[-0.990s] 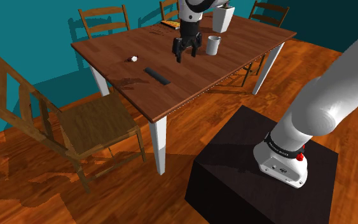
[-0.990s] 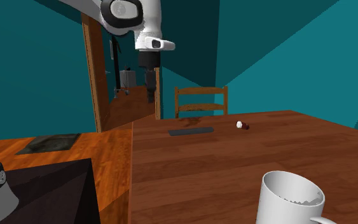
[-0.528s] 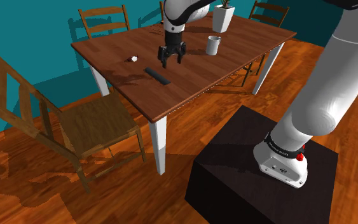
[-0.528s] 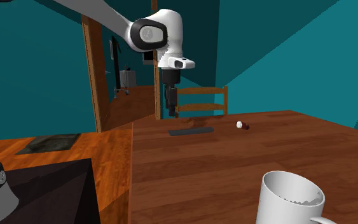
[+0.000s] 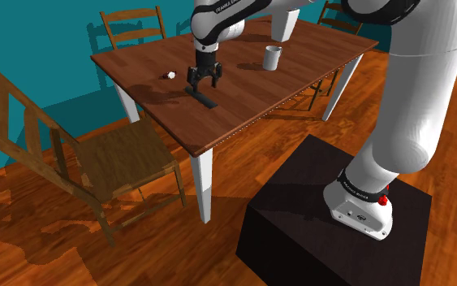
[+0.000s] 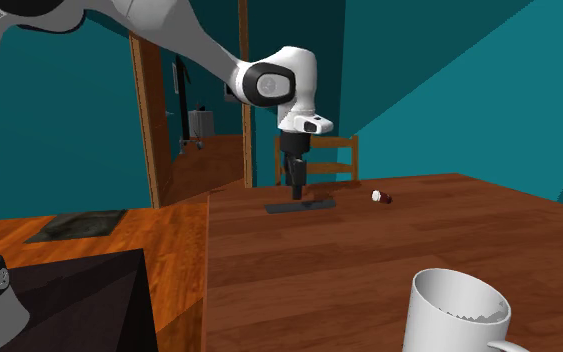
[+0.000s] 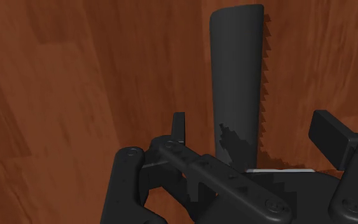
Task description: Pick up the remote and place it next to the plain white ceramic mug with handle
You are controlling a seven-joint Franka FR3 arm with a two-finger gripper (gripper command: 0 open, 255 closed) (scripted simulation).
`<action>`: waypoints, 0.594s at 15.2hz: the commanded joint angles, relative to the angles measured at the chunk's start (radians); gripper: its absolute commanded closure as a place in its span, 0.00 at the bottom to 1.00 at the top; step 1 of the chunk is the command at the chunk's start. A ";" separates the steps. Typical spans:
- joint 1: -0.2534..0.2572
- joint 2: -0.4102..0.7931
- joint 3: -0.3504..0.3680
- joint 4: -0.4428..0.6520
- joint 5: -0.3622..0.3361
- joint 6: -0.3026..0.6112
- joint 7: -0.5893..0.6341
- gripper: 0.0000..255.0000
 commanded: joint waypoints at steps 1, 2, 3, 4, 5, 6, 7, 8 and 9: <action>0.002 0.021 0.001 0.007 0.001 0.016 0.002 0.00; 0.003 0.028 0.001 0.002 0.001 0.027 0.002 0.00; 0.003 0.034 0.001 -0.003 0.001 0.038 0.002 0.00; 0.004 0.040 0.002 -0.007 0.001 0.048 0.002 0.00; 0.005 0.047 0.002 -0.011 0.001 0.059 0.002 0.00; 0.006 0.058 0.002 -0.016 0.002 0.076 0.002 0.00; 0.006 0.058 0.002 -0.017 0.002 0.076 0.002 0.00; 0.006 0.058 0.002 -0.016 0.002 0.076 0.002 0.00; 0.006 0.058 0.002 -0.016 0.002 0.076 0.002 0.00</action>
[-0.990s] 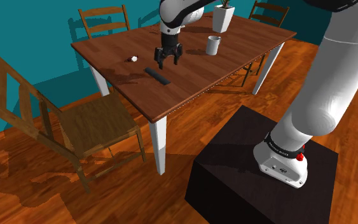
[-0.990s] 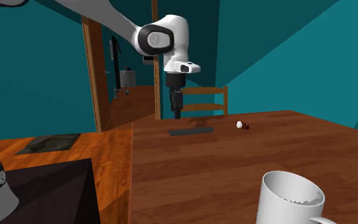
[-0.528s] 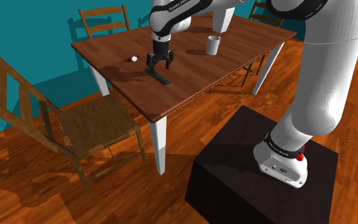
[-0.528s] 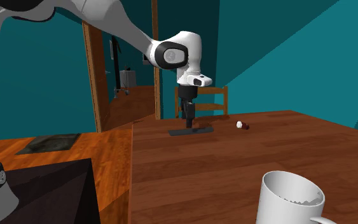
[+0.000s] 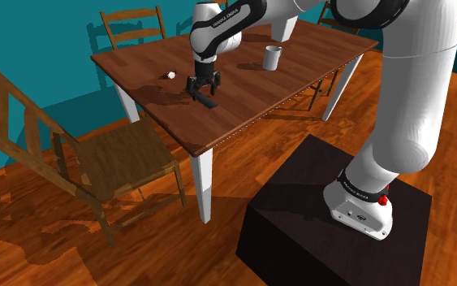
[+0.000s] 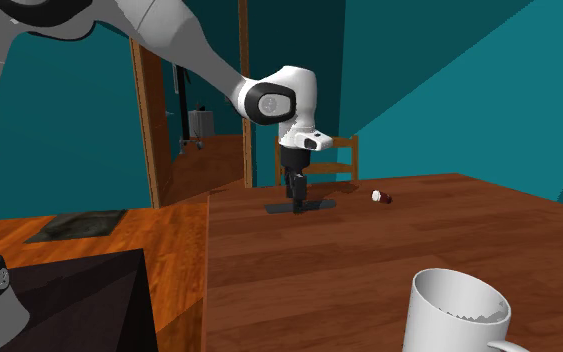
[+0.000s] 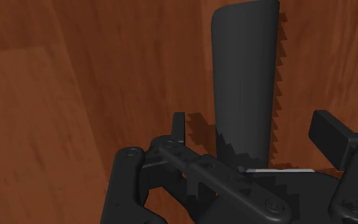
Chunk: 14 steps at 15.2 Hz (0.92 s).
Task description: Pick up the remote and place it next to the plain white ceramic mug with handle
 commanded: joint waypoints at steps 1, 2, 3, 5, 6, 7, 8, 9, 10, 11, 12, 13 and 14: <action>0.000 0.001 0.000 -0.001 0.000 0.002 0.000 0.00; 0.000 0.001 0.000 -0.001 0.000 0.002 0.000 0.00; 0.000 0.001 0.000 -0.001 0.000 0.002 0.000 0.00; 0.000 0.001 0.000 0.000 0.000 0.002 0.000 0.00; 0.000 0.001 0.000 0.000 0.000 0.002 0.000 1.00; 0.000 0.001 0.000 0.000 0.000 0.002 0.000 1.00; 0.000 0.001 0.000 0.000 0.000 0.002 0.000 1.00; -0.001 0.001 0.000 -0.002 0.000 0.003 -0.001 1.00; -0.001 0.001 0.000 -0.002 0.000 0.003 -0.001 1.00; 0.000 0.000 0.000 -0.002 0.000 0.003 0.000 1.00; 0.000 0.001 0.000 -0.002 0.000 0.004 0.000 1.00; 0.000 0.002 0.000 -0.002 0.000 0.004 -0.001 1.00; 0.000 0.002 0.000 -0.003 0.000 0.005 -0.001 1.00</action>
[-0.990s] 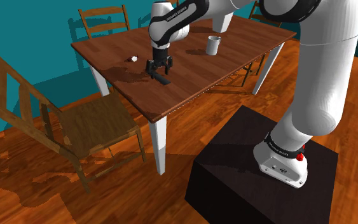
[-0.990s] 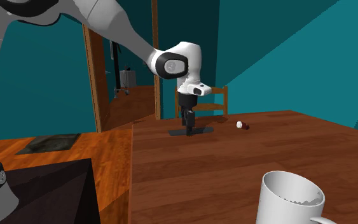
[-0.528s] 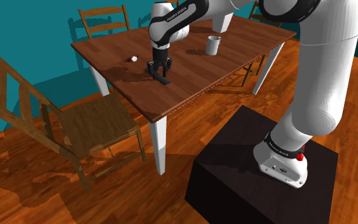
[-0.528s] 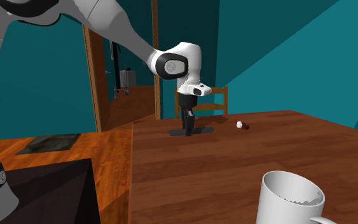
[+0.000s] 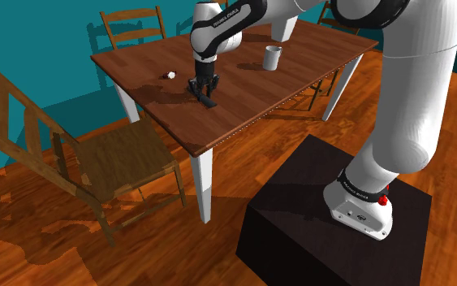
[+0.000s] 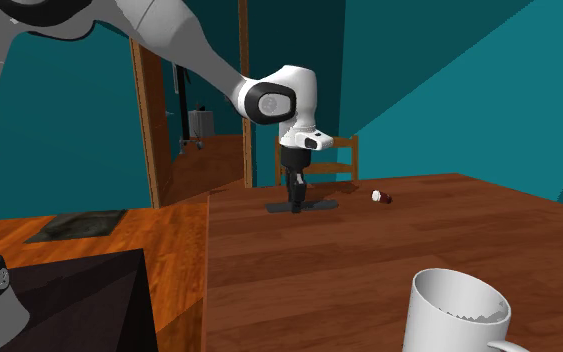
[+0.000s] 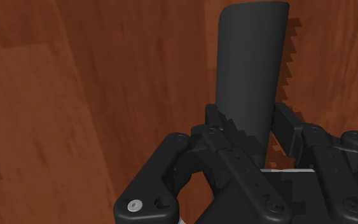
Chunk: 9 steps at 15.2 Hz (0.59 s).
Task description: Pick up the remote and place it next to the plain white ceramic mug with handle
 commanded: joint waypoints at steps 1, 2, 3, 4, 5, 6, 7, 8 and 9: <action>0.002 0.003 0.002 0.001 0.000 -0.003 0.001 1.00; 0.002 -0.004 0.001 0.005 0.000 -0.014 0.002 1.00; 0.002 -0.011 0.001 0.009 0.000 -0.024 0.002 1.00; 0.001 -0.017 0.001 0.013 0.000 -0.035 0.003 1.00; 0.001 -0.024 0.001 0.017 0.000 -0.046 0.004 1.00; 0.001 -0.030 0.001 0.023 0.000 -0.057 0.005 1.00; 0.001 -0.036 0.001 0.028 -0.001 -0.068 0.006 1.00; 0.001 -0.041 0.001 0.033 -0.001 -0.079 0.006 1.00; 0.001 -0.047 0.001 0.038 -0.001 -0.090 0.007 1.00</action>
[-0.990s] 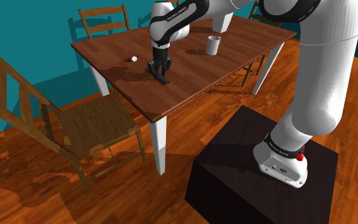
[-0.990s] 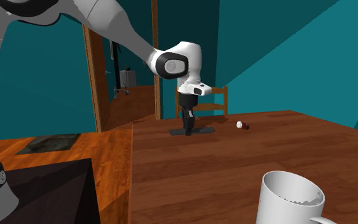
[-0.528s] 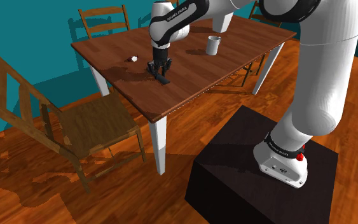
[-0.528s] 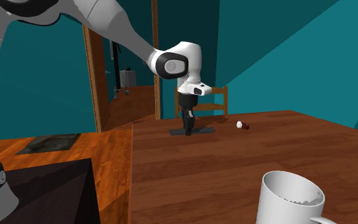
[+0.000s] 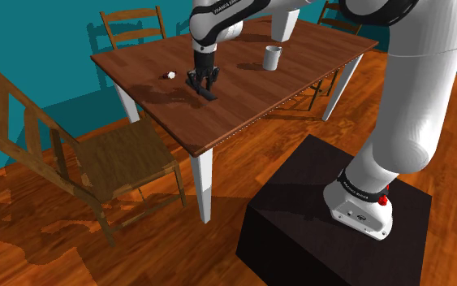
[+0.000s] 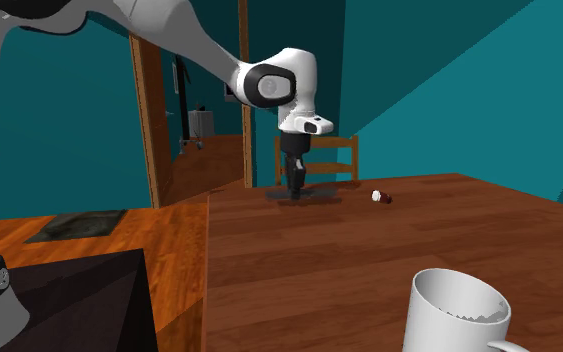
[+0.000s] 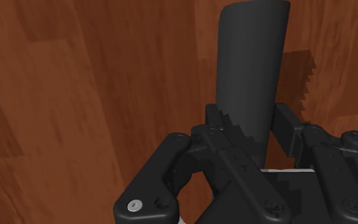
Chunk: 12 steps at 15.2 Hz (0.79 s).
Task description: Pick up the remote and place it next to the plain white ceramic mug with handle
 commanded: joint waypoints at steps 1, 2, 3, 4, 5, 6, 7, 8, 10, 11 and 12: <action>-0.001 -0.009 0.000 0.014 0.000 -0.024 0.001 1.00; -0.001 -0.015 0.000 0.020 -0.001 -0.035 0.002 1.00; -0.001 -0.020 0.000 0.026 -0.001 -0.046 0.002 1.00; -0.001 -0.025 0.000 0.033 -0.001 -0.058 0.003 1.00; -0.001 -0.030 0.000 0.040 -0.001 -0.069 0.004 1.00; -0.001 -0.034 0.000 0.047 -0.001 -0.081 0.005 1.00; -0.001 -0.039 0.000 0.054 -0.002 -0.093 0.006 1.00; -0.001 -0.043 0.000 0.061 -0.002 -0.104 0.006 1.00; -0.002 -0.051 0.000 0.077 -0.002 -0.128 0.008 1.00; -0.002 -0.055 0.000 0.085 -0.002 -0.140 0.009 1.00; -0.002 -0.058 -0.001 0.094 -0.003 -0.152 0.010 1.00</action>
